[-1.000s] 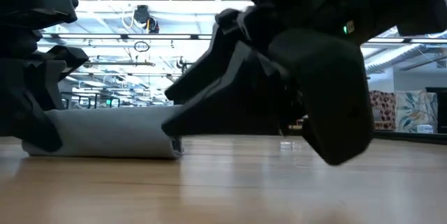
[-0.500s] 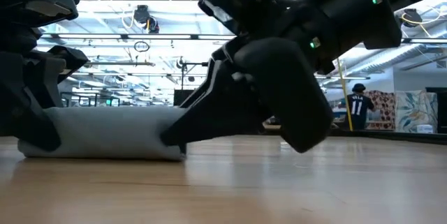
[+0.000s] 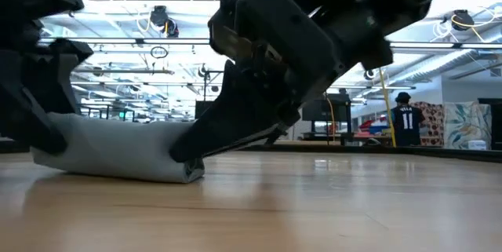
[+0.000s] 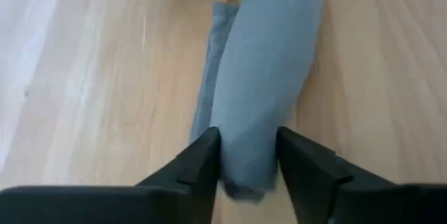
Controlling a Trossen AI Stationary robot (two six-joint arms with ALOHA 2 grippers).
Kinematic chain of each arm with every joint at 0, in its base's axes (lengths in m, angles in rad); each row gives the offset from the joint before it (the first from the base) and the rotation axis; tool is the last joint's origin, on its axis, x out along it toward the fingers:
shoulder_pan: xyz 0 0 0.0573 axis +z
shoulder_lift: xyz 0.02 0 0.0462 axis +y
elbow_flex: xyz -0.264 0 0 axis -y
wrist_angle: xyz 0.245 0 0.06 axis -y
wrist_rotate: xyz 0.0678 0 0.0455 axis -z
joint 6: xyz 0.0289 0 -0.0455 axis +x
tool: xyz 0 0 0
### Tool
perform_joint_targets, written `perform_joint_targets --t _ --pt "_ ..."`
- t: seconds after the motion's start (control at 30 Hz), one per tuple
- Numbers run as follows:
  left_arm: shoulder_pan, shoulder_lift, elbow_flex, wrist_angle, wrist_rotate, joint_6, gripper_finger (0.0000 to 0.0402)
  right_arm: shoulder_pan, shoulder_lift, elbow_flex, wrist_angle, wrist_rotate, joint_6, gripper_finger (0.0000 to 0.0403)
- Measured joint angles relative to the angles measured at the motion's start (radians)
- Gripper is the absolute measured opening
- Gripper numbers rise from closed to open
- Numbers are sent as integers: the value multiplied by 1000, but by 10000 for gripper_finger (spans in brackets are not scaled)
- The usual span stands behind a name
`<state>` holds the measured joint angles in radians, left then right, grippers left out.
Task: Roll towel
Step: Roll the gray towel on the table
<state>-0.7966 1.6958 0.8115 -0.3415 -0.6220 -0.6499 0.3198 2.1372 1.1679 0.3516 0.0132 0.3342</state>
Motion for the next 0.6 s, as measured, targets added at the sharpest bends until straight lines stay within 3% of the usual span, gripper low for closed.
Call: perform_joint_targets --t 0.27,0.37,0.47,0.6 --pt "-35 -74 26 -35 -34 9 209 -93 0 0 -8 -242 160 17" --pt "-51 -70 25 -8 -86 48 211 -119 0 0 -17 -288 229 18" --pt "-48 -48 17 120 -127 180 208 -136 -2 1 -26 -327 262 19" --pt "-8 -25 16 242 -138 347 177 -149 -3 2 -32 -365 289 20"
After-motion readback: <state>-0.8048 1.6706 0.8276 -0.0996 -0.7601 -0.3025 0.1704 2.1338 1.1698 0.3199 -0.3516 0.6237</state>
